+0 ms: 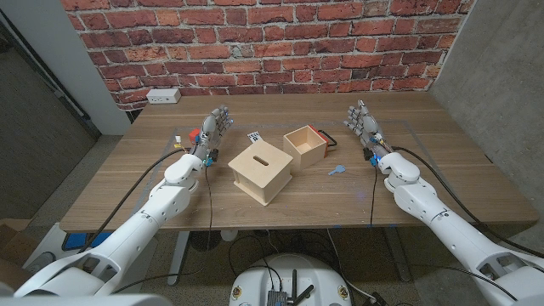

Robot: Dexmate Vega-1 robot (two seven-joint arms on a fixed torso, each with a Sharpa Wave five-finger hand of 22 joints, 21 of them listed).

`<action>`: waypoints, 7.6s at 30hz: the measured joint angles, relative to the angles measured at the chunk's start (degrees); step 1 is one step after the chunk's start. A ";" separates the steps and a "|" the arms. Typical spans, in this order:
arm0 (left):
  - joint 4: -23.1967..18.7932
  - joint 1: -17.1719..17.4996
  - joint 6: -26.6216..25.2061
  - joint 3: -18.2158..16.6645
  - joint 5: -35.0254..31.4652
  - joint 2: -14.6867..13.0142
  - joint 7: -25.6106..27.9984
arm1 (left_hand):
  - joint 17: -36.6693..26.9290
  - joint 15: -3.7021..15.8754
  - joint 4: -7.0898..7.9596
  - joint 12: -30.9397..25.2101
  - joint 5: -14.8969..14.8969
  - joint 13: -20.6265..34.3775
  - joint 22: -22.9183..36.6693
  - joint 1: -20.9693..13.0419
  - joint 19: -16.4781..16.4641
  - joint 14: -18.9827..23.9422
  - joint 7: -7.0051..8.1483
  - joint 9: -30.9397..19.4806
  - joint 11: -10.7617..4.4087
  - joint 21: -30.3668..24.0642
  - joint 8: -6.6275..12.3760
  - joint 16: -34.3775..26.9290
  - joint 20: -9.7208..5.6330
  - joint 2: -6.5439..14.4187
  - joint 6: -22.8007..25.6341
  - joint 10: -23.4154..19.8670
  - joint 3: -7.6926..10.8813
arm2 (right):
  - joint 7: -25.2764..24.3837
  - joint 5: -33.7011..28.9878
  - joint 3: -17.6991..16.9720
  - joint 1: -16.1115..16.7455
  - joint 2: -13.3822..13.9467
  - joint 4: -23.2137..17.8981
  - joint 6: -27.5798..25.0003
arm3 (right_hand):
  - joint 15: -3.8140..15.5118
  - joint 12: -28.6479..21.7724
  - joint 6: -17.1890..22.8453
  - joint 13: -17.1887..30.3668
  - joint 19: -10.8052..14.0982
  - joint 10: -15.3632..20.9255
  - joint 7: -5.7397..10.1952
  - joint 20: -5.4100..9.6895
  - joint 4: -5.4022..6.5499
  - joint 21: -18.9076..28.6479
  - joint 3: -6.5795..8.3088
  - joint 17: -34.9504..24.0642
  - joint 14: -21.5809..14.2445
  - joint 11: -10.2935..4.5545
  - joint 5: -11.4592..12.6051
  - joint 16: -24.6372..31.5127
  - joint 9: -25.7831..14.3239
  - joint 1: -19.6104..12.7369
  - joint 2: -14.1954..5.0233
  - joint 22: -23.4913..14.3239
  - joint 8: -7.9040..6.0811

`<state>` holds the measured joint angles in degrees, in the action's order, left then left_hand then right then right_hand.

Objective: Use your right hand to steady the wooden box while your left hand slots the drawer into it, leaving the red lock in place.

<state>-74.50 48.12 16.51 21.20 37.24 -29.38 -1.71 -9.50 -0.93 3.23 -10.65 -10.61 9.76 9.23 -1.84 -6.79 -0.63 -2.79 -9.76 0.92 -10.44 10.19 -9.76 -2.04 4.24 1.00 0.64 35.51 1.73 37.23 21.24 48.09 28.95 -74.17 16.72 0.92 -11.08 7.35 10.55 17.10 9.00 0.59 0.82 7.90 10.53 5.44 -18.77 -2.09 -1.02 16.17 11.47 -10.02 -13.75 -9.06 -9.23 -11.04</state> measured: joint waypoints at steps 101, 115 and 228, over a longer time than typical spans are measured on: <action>-16.15 -19.12 -6.37 12.95 -35.67 -15.36 -14.18 | 0.15 3.15 -13.93 -0.60 0.00 -0.03 -0.03 -13.58 -2.99 7.56 4.09 0.03 -5.33 0.00 1.55 -0.43 -0.31 1.80 9.20 -7.82 4.57 | -1.14 0.56 -2.08 5.39 2.25 -4.83 2.35 | 0.00 0.00 0.00 -0.03 -0.01 -0.01 0.00 0.00 -0.01 0.00 0.00 0.02 0.01 0.00 0.00 0.00 0.03 0.01 0.00 0.02 0.00; -13.72 -23.41 -2.07 15.38 -41.43 -13.74 -16.54 | 0.15 3.15 -14.24 -0.60 0.02 -0.03 -0.03 -17.06 -3.70 9.21 5.12 0.03 -5.95 0.00 1.55 -0.43 -0.19 0.43 10.49 -9.66 4.88 | -0.87 0.89 -2.18 5.52 2.32 -4.75 2.56 | 0.00 0.00 0.00 -0.03 -0.01 -0.01 0.00 0.00 -0.01 0.00 0.00 0.02 0.01 0.00 0.00 0.00 0.03 0.01 0.00 0.03 0.00; -2.93 -46.83 7.13 38.99 -79.40 4.65 -27.59 | 0.14 3.26 -13.91 -0.38 0.70 0.11 -0.03 -44.15 -1.39 20.92 7.24 -0.23 -9.48 0.49 3.40 -0.84 -0.02 -13.65 18.35 -19.41 -2.25 | 3.15 4.29 -3.27 6.68 1.54 -2.59 4.49 | 0.00 0.00 0.00 -0.04 -0.01 -0.01 0.00 0.00 -0.01 0.00 0.00 0.03 0.01 0.00 0.00 0.00 0.04 0.01 0.00 0.03 0.00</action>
<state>-77.43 1.29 23.65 60.19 -42.16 -24.74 -29.30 -9.36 2.33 -10.68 -11.03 -9.91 9.87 9.19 -45.99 -8.18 20.29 4.45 -9.99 -8.57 -9.95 13.59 -10.60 -2.06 -9.41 19.35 -18.77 33.26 4.88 41.52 17.97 54.78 30.49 -76.76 21.21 0.92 -11.07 7.35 10.51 17.08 8.99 0.59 0.82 7.89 10.53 5.43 -18.74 -2.08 -1.02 16.17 11.47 -9.99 -13.74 -9.06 -9.20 -11.04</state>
